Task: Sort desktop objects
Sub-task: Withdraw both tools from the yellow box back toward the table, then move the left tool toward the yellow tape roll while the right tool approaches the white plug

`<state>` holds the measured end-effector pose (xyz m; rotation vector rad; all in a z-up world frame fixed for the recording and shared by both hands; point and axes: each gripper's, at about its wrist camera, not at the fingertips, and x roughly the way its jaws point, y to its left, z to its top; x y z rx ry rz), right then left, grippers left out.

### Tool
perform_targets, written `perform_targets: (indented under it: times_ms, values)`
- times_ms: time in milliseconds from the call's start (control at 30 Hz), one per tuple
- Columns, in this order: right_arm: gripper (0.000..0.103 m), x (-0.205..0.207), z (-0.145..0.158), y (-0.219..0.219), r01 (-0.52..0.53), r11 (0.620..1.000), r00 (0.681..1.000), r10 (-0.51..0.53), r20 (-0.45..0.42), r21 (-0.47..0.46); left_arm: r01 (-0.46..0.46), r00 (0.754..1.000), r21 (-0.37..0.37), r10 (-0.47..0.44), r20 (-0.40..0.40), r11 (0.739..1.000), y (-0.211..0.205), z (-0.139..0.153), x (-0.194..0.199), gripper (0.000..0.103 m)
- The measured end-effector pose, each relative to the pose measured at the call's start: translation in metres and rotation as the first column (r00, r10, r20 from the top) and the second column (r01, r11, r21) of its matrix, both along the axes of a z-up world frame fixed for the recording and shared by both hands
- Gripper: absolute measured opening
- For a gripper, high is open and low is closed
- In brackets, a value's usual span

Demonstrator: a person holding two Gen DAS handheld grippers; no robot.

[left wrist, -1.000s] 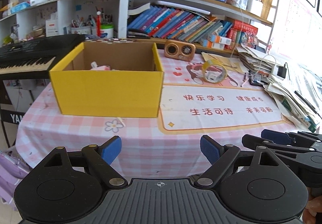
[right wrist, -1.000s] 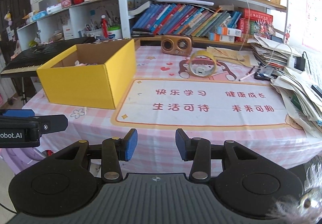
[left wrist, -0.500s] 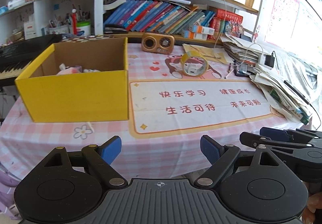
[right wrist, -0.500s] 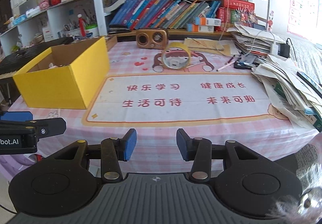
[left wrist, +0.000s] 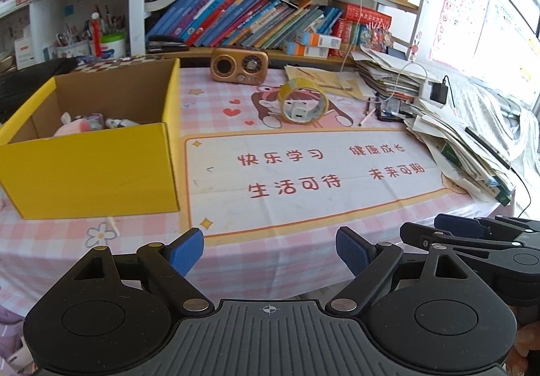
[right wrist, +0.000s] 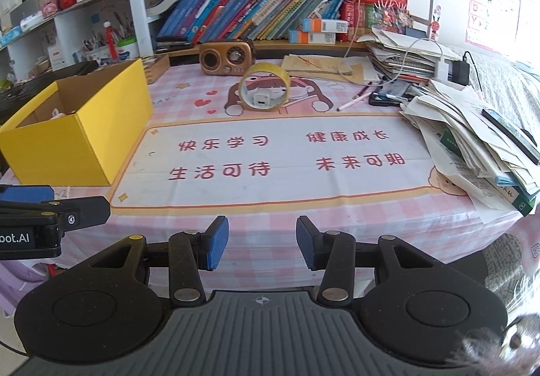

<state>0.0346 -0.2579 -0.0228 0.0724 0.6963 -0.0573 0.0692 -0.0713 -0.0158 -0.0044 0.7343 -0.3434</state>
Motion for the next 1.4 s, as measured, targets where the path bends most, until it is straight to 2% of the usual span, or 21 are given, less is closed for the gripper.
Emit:
perform_targets:
  times_ms: [700, 1267, 1333, 1400]
  values:
    - [0.043, 0.047, -0.007, -0.030, 0.026, 1.000, 0.999, -0.026, -0.031, -0.007, 0.034, 0.999, -0.005, -0.034, -0.018, 0.999, -0.032, -0.008, 0.047, 0.088]
    - [0.045, 0.128, -0.003, -0.078, -0.071, 0.997, 0.997, 0.071, -0.031, -0.002, -0.072, 0.997, 0.007, 0.072, -0.026, 0.997, -0.073, -0.006, 0.108, 0.088]
    - [0.045, 0.138, -0.004, -0.086, -0.078, 0.997, 0.996, 0.078, -0.033, 0.005, -0.082, 0.996, 0.013, 0.082, -0.029, 0.997, -0.079, -0.006, 0.115, 0.093]
    - [0.045, 0.147, -0.005, -0.094, -0.086, 0.996, 0.996, 0.086, -0.035, 0.012, -0.091, 0.996, 0.019, 0.091, -0.024, 0.996, -0.086, -0.005, 0.122, 0.094]
